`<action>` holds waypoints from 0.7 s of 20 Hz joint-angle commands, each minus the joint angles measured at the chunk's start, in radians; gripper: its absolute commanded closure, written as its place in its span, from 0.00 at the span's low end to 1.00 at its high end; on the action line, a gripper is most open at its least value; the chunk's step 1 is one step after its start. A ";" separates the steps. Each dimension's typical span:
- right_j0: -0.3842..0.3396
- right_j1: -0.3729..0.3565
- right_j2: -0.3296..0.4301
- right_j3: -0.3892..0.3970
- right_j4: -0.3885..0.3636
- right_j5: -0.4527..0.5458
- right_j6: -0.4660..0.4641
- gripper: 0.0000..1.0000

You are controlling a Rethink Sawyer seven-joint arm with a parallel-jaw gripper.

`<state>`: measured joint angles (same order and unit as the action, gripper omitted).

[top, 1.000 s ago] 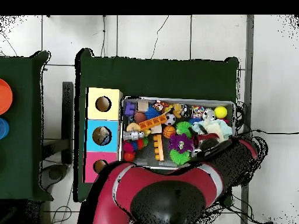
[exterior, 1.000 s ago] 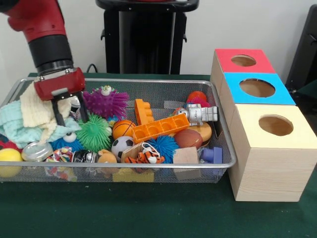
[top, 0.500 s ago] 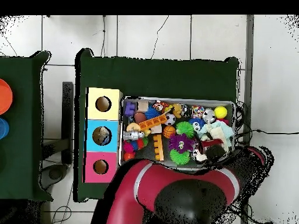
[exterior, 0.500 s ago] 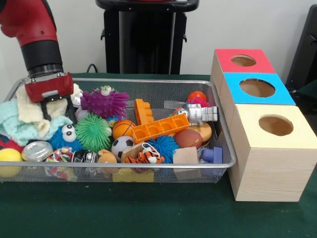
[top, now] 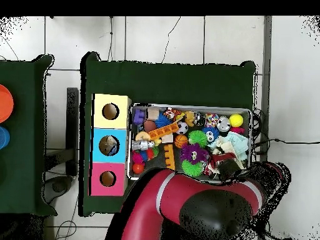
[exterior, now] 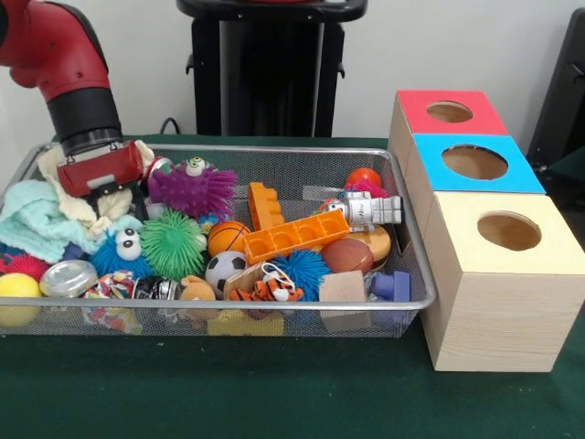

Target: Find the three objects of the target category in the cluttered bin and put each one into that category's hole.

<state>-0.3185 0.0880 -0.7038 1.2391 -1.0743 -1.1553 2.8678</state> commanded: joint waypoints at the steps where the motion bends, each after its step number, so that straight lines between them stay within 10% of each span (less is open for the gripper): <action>1: 0.009 0.217 0.239 0.052 -0.174 0.076 0.413 0.00; 14: 0.035 0.102 0.329 0.257 -0.180 0.089 0.843 0.00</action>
<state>-0.3037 0.0601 -0.6555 1.2481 -1.1703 -1.1496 3.1889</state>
